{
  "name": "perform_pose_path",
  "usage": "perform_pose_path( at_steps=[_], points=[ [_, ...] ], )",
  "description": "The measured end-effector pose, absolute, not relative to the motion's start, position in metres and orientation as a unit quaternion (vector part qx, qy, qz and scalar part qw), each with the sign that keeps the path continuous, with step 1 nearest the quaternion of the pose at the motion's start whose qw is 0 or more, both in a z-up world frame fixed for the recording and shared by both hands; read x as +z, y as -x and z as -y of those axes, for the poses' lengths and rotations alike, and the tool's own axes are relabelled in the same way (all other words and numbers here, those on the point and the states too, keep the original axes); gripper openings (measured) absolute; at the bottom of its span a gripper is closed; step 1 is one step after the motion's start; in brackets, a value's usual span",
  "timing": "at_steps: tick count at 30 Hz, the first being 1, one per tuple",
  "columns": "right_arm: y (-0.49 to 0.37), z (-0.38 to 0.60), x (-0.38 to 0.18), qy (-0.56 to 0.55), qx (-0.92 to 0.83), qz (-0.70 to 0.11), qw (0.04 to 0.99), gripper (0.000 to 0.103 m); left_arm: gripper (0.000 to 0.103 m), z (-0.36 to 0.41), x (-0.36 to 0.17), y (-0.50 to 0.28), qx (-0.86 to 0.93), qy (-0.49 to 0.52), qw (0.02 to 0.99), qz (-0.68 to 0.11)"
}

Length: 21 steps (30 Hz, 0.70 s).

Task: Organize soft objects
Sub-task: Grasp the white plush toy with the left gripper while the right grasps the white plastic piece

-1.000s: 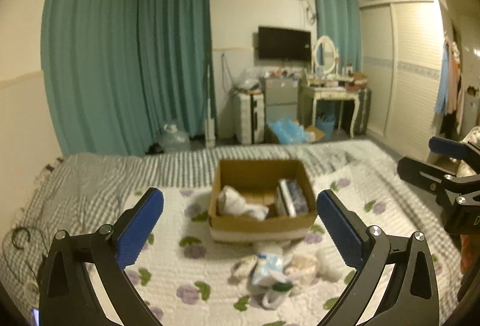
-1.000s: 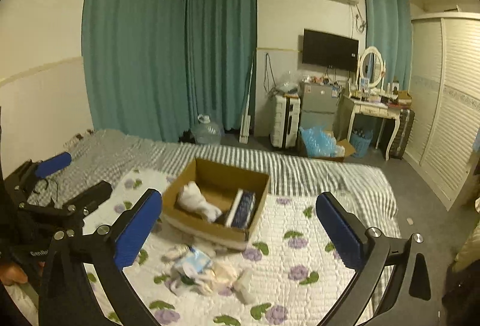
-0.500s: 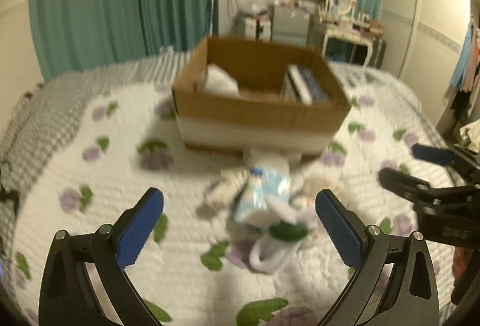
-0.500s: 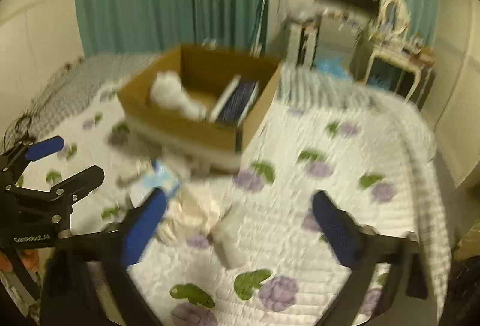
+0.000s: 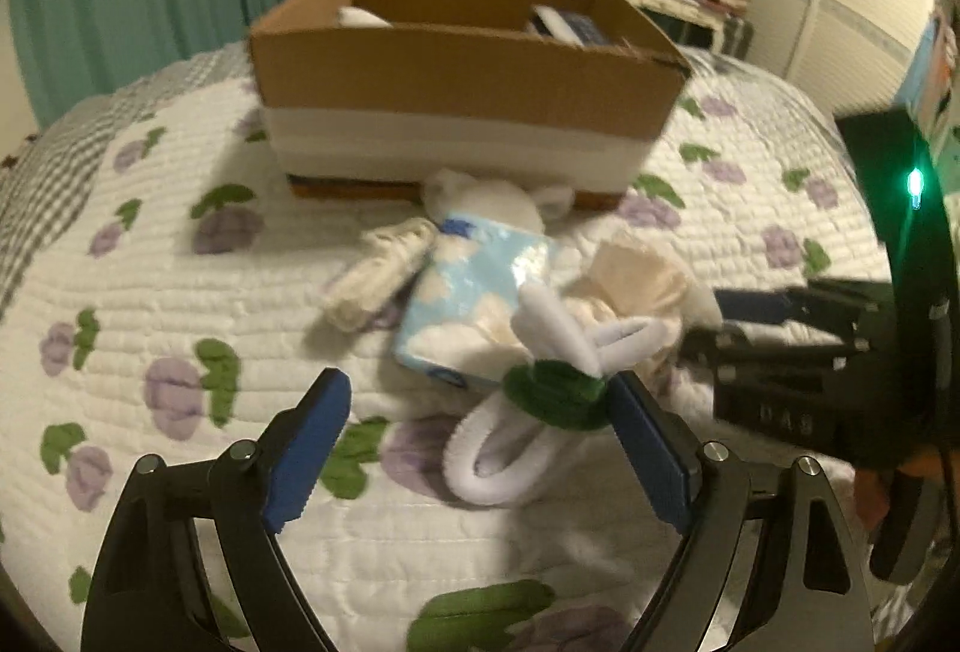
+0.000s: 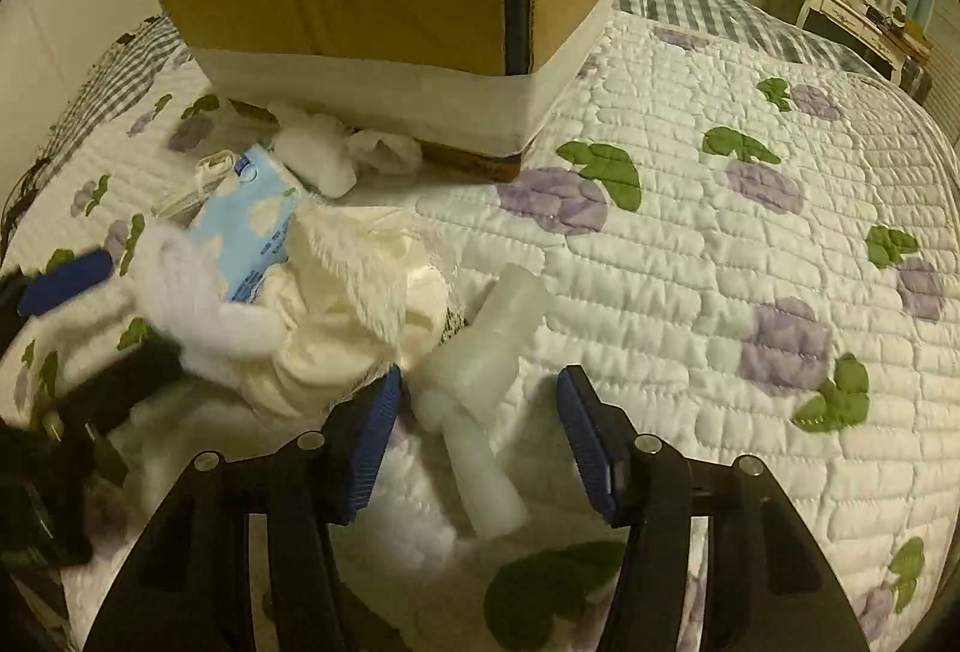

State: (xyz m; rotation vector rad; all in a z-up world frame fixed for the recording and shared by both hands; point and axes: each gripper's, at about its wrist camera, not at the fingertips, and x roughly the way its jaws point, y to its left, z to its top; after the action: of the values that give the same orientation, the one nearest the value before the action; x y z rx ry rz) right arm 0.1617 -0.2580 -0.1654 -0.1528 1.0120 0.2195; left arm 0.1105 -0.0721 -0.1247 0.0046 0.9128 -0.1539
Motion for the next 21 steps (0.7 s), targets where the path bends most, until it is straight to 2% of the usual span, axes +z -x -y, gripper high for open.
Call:
perform_pose_path(
  at_steps=[2, 4, 6, 8, 9, 17, 21],
  points=[
    [-0.163, 0.259, -0.164, 0.06, 0.115, -0.485, 0.865, 0.033, 0.071, 0.079, -0.128, -0.112, -0.093, -0.008, 0.888, -0.449],
    [-0.162, 0.259, -0.161, 0.056, 0.117, -0.485, 0.865, 0.032, 0.063, 0.084, -0.132, -0.113, -0.107, -0.016, 0.882, -0.459],
    [-0.16, 0.259, -0.16, 0.06, 0.12, -0.485, 0.864, 0.032, 0.049, 0.088, -0.134, -0.113, -0.12, -0.019, 0.877, -0.465],
    [-0.158, 0.259, -0.156, 0.065, 0.117, -0.483, 0.865, 0.032, 0.048, 0.089, -0.134, -0.112, -0.124, -0.022, 0.875, -0.467],
    [-0.156, 0.259, -0.153, 0.068, 0.113, -0.481, 0.867, 0.032, 0.041, 0.088, -0.133, -0.111, -0.128, -0.019, 0.875, -0.467],
    [-0.141, 0.268, -0.123, 0.066, 0.09, -0.461, 0.881, 0.032, 0.032, 0.084, -0.117, -0.097, -0.149, -0.01, 0.875, -0.461],
    [-0.13, 0.267, -0.103, 0.055, 0.083, -0.445, 0.89, 0.032, 0.032, 0.084, -0.104, -0.086, -0.154, -0.013, 0.879, -0.451]
  ],
)
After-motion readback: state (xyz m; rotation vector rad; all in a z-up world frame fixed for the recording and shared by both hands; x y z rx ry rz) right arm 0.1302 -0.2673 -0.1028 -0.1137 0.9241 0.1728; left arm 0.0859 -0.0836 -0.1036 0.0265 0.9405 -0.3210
